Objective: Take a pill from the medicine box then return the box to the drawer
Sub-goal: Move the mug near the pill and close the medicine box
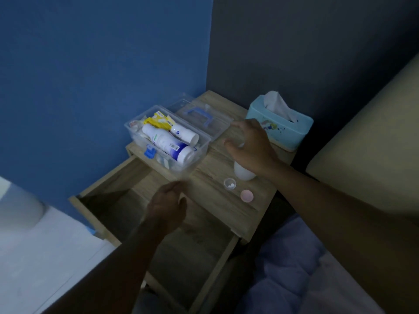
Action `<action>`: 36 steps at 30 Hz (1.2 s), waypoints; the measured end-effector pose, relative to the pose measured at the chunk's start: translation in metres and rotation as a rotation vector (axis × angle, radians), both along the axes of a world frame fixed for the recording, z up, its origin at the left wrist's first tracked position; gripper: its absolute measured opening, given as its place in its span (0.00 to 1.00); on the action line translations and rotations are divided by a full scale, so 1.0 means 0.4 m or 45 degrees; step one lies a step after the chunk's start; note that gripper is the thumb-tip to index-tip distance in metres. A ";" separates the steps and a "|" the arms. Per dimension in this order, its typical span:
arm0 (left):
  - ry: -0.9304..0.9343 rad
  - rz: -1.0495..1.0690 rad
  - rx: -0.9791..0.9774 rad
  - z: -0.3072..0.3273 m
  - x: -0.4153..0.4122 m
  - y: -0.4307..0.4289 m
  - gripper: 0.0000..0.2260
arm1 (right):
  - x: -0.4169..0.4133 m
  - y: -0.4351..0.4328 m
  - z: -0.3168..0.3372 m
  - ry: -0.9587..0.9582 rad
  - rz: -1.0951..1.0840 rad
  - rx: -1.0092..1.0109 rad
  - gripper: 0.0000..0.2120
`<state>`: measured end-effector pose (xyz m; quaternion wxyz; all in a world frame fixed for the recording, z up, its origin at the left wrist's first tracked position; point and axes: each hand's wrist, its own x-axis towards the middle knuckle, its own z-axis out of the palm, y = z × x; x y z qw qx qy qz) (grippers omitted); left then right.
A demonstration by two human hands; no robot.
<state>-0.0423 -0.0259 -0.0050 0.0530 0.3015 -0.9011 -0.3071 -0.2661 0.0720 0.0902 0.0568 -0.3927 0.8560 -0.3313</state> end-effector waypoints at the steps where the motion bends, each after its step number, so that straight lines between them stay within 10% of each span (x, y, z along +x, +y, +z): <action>1: -0.025 0.080 0.006 0.003 0.019 -0.013 0.20 | 0.014 -0.026 -0.002 -0.030 0.012 -0.032 0.24; 8: 0.075 0.480 0.066 0.021 0.032 -0.116 0.33 | 0.037 -0.216 -0.066 -0.462 -0.235 -0.099 0.25; 17: 0.163 0.314 -0.064 0.032 -0.032 -0.190 0.38 | -0.043 -0.323 -0.076 -1.228 -0.625 -0.219 0.23; 26: 0.136 0.294 0.010 0.036 -0.029 -0.187 0.40 | 0.007 -0.300 -0.013 -0.661 -0.452 -0.621 0.30; 36: 0.185 0.308 0.154 0.048 -0.022 -0.193 0.41 | 0.142 -0.210 -0.086 -0.120 0.020 -0.455 0.23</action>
